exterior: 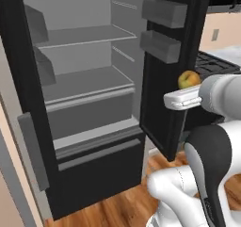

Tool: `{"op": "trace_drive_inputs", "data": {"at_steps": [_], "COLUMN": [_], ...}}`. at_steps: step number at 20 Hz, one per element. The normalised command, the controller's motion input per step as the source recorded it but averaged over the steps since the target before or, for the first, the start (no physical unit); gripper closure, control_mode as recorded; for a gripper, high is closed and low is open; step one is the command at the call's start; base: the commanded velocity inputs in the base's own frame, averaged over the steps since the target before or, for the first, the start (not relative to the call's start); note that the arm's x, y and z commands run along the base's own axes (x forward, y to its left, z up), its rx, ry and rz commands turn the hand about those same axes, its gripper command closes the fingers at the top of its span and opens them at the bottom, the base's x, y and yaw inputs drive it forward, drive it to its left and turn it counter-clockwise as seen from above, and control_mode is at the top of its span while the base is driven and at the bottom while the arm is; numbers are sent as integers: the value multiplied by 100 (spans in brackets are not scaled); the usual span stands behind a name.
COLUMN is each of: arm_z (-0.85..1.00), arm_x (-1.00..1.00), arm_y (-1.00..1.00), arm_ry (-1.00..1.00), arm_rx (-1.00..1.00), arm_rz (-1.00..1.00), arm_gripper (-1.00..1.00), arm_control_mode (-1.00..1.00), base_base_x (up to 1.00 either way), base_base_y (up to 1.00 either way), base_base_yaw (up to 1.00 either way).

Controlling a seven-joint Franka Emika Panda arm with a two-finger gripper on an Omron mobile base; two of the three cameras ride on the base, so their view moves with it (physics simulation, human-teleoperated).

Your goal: Place the cold items (apple and kiwi) from the fridge in one tupperware on the dining counter. Place the warm items (hot dog and kebab skewer) in the stove area in another tupperware.

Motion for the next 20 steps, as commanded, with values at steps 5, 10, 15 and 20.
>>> {"op": "trace_drive_inputs", "data": {"at_steps": [5,10,15,20], "arm_z": [0,0,0,0], "arm_x": [0,0,0,0], "arm_y": [0,0,0,0], "arm_ry": [0,0,0,0], "arm_rx": [0,0,0,0], "arm_rz": [0,0,0,0], "arm_gripper": [100,100,100,100], "arm_control_mode": [100,100,100,100], "base_base_x": [-63,-31,-40,-60], "base_base_y": [45,64,33,23], "base_base_yaw": [-55,-62,-77,-75]}}
